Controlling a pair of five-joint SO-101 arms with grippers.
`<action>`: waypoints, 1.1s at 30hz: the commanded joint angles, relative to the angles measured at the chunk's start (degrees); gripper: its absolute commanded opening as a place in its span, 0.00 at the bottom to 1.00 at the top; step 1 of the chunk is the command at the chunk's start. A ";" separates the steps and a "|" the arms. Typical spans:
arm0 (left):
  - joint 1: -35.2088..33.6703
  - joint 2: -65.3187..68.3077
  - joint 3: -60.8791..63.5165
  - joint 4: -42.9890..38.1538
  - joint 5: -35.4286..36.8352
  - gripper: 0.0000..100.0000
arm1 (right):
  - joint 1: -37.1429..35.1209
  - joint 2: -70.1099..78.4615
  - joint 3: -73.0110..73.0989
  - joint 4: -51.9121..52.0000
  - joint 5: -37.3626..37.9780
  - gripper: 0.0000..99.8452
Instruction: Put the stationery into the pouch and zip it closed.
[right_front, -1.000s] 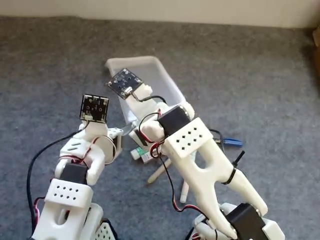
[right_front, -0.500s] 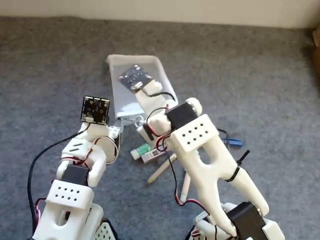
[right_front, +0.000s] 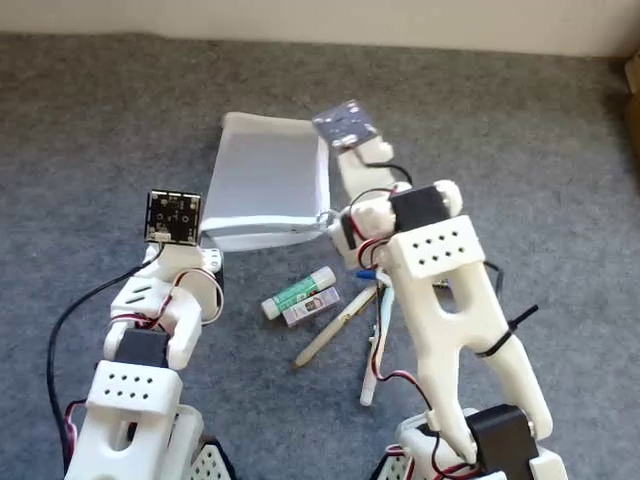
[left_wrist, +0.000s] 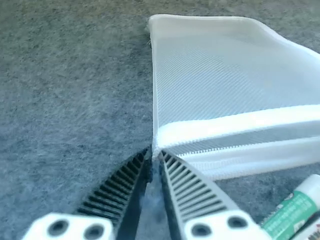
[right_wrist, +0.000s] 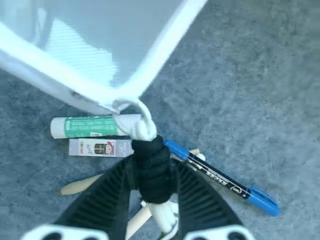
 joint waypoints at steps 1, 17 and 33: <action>-1.89 -0.84 -1.80 -0.79 0.44 0.01 | 3.38 -3.56 -3.65 1.63 -0.44 0.01; -1.63 -0.84 -1.45 -0.70 0.44 0.20 | -7.87 -11.47 -7.60 11.56 -0.62 0.01; -1.54 -0.84 -1.80 -0.70 -0.09 0.02 | -9.19 -18.59 -7.25 14.46 -0.35 0.01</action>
